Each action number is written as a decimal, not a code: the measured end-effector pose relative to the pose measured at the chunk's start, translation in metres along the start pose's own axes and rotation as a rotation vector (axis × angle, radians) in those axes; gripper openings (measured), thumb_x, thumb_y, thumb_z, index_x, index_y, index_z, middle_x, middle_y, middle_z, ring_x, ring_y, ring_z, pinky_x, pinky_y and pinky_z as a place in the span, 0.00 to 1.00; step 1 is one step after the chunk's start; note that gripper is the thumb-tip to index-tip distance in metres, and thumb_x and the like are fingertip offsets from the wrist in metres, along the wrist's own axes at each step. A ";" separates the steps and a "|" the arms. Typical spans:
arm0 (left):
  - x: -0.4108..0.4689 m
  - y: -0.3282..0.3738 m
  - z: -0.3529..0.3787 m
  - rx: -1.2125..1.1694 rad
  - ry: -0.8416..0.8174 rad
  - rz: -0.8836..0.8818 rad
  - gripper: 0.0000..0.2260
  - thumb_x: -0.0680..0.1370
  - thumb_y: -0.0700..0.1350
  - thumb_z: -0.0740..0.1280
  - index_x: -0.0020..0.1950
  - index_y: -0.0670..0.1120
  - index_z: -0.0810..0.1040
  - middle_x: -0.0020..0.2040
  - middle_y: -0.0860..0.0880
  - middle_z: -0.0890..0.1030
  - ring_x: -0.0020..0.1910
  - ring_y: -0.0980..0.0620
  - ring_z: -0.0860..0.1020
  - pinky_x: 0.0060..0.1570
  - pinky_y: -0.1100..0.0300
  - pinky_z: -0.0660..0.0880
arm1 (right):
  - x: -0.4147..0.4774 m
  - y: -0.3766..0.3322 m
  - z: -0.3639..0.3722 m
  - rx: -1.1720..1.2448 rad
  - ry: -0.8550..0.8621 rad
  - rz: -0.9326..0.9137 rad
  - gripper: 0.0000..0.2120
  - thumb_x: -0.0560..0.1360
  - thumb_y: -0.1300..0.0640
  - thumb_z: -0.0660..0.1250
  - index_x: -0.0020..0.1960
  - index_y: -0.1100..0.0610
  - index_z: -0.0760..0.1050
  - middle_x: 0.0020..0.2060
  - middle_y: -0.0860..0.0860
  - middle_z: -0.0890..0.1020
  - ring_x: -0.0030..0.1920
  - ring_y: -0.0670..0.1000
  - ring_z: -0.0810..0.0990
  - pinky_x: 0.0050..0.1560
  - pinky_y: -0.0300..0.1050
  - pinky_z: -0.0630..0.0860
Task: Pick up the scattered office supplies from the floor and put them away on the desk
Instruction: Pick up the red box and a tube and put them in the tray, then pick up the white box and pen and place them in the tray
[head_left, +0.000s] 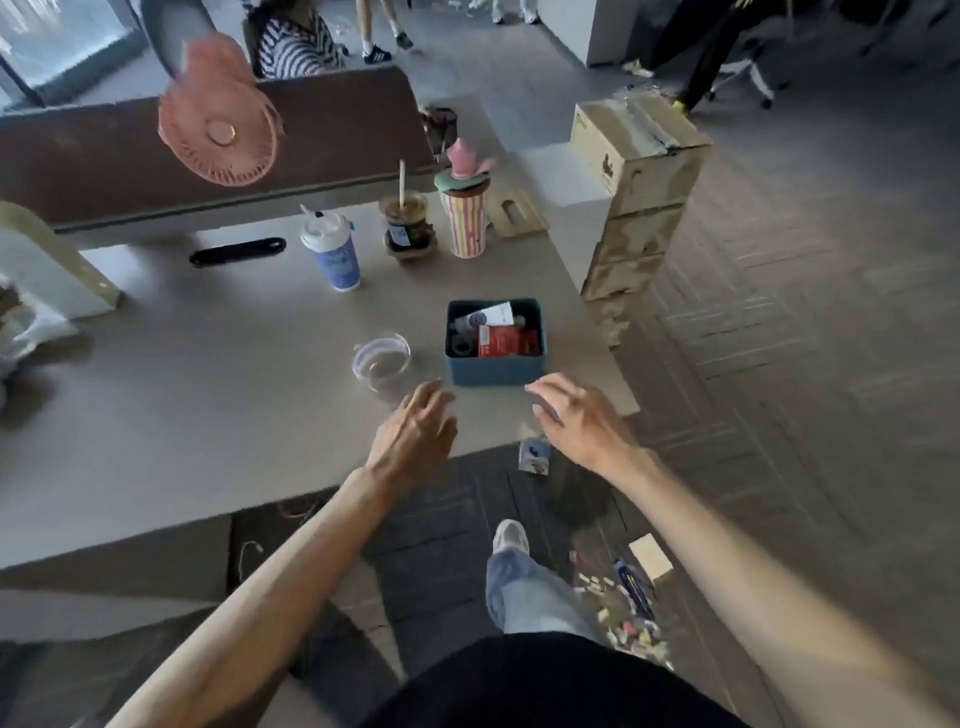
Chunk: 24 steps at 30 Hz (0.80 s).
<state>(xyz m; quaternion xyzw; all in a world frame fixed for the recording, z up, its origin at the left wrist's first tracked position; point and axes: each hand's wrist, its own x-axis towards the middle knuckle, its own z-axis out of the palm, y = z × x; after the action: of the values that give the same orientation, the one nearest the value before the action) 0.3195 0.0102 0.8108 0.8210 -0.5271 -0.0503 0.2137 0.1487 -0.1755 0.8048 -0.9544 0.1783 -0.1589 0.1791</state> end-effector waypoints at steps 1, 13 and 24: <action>-0.019 0.012 0.005 -0.012 -0.030 0.009 0.14 0.78 0.44 0.62 0.63 0.44 0.73 0.67 0.43 0.71 0.62 0.42 0.73 0.51 0.49 0.77 | -0.028 -0.006 -0.003 -0.019 -0.009 0.033 0.13 0.77 0.59 0.65 0.60 0.60 0.78 0.56 0.54 0.81 0.52 0.57 0.80 0.50 0.48 0.77; -0.163 0.138 0.082 -0.051 -0.354 0.120 0.10 0.77 0.44 0.60 0.56 0.43 0.75 0.56 0.45 0.76 0.54 0.42 0.76 0.43 0.50 0.76 | -0.298 -0.026 -0.044 -0.003 -0.116 0.455 0.15 0.78 0.57 0.62 0.64 0.57 0.76 0.58 0.51 0.79 0.59 0.52 0.76 0.59 0.49 0.73; -0.195 0.238 0.143 -0.079 -0.514 0.048 0.13 0.80 0.44 0.57 0.63 0.46 0.72 0.63 0.46 0.74 0.60 0.44 0.73 0.52 0.49 0.74 | -0.414 0.022 -0.071 0.035 -0.222 0.643 0.15 0.82 0.54 0.58 0.66 0.55 0.73 0.62 0.49 0.75 0.59 0.50 0.76 0.58 0.49 0.76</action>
<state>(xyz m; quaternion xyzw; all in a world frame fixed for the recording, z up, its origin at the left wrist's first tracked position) -0.0111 0.0570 0.7502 0.7594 -0.5809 -0.2731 0.1058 -0.2502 -0.0509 0.7597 -0.8576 0.4467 0.0077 0.2547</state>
